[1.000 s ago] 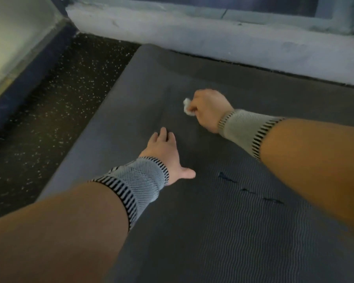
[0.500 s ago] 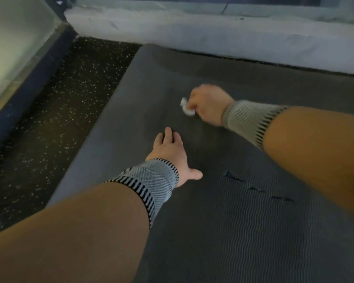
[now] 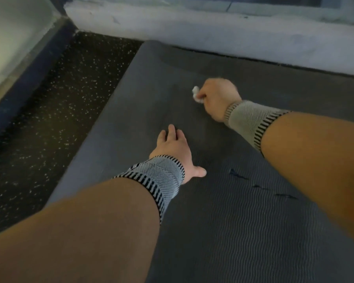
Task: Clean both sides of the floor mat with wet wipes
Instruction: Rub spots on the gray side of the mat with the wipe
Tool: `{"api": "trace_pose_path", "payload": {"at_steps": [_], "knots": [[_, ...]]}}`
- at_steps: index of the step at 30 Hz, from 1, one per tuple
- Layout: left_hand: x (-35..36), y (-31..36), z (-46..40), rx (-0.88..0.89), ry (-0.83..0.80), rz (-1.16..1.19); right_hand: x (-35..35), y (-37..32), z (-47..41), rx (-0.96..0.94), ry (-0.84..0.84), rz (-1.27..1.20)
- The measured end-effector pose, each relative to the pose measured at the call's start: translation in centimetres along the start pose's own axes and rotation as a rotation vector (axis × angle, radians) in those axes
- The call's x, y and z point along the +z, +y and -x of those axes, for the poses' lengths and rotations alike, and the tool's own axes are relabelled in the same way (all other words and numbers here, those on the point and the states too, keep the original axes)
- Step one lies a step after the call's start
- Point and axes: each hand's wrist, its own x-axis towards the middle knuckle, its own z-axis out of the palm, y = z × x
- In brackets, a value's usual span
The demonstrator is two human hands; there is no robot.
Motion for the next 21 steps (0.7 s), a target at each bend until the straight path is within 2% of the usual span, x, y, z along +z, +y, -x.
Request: {"api": "trace_pose_path", "payload": {"at_steps": [3, 5, 6, 9, 10, 14, 15, 16, 19, 21], "knots": [[0.2, -0.1, -0.1, 0.031, 0.007, -0.019, 0.8, -2.9, 5.6, -0.355, -0.112, -0.098], [0.3, -0.2, 0.0, 0.018, 0.024, -0.004, 0.3, -2.1, 6.2, -0.456, -0.153, -0.041], [0.2, -0.3, -0.1, 0.013, 0.019, 0.006, 0.2, -1.2, 5.2, -0.419, -0.129, 0.03], [0.3, -0.1, -0.1, -0.003, 0.028, 0.01, 0.0, 0.5, 2.2, -0.054, 0.019, 0.066], [0.3, -0.2, -0.1, -0.001, 0.028, 0.007, 0.0, -0.3, 2.6, -0.032, 0.036, 0.047], [0.4, -0.3, 0.0, 0.05, 0.051, -0.028, 0.2, -3.9, 8.5, -0.39, -0.167, -0.041], [0.3, -0.3, 0.1, 0.045, 0.06, -0.031, -0.2, -3.2, 8.4, -0.408, -0.18, -0.015], [0.1, -0.3, 0.0, 0.035, 0.058, -0.023, -0.6, -2.2, 7.6, -0.346, -0.175, 0.035], [0.4, -0.1, 0.9, -0.009, 0.071, 0.055, -1.1, 0.4, 4.8, 0.06, -0.089, 0.028], [1.2, -0.5, 2.1, -0.009, 0.124, 0.065, -0.4, -0.9, 5.9, 0.054, -0.073, -0.022]]}}
